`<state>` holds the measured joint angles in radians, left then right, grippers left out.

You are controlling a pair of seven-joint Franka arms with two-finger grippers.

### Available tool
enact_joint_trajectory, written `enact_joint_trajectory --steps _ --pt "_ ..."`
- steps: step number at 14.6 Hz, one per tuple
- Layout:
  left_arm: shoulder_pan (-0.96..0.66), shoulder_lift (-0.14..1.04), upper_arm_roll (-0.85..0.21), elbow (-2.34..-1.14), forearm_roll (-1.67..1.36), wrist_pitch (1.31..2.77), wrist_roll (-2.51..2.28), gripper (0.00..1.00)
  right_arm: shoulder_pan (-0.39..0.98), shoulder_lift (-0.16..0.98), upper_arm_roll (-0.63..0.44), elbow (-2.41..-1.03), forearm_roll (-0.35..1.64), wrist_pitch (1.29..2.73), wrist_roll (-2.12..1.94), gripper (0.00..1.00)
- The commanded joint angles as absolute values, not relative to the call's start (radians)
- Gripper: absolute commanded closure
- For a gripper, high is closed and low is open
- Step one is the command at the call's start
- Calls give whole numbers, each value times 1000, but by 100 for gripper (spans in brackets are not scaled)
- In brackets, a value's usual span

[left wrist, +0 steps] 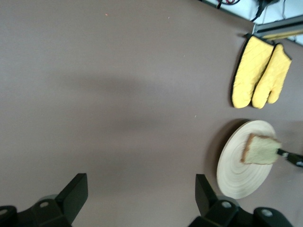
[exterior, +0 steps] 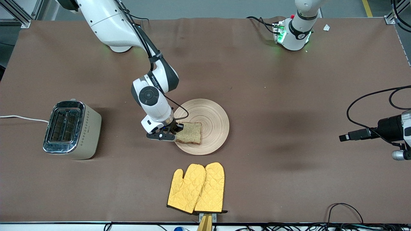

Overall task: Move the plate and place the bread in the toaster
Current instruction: 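Lift the bread with the right gripper and carry it over the toaster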

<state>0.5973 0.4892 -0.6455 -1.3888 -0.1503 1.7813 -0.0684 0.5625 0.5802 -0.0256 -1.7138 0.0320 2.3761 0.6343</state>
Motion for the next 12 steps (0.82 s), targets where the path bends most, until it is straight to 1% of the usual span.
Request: enact_joint_trajectory --steps 1,3,5,6,7,10,12 --pt "539 387 -623 -1417 -111 1741 -91 0 566 488 -54 -1662 -64 2153 650 100" --pt "410 316 -496 -1417 -74 1688 -81 0 563 465 -54 -1588 -206 1965 649 100" --pt "217 240 -299 -1424 -43 1626 -83 0 557 456 -57 -1504 -311 1780 634 100" --pt "145 217 -219 -1424 -23 1608 -74 0 549 445 -58 -1477 -366 1708 596 100" --pt "106 195 -165 -1425 -21 1591 -66 0 534 428 -60 -1468 -424 1650 539 100" --pt "45 137 -69 -1434 -17 1565 -61 0 450 371 -60 -1468 -555 1539 372 100" --pt "20 91 -43 -1450 9 1540 -61 0 376 350 -61 -1468 -642 1494 277 100"
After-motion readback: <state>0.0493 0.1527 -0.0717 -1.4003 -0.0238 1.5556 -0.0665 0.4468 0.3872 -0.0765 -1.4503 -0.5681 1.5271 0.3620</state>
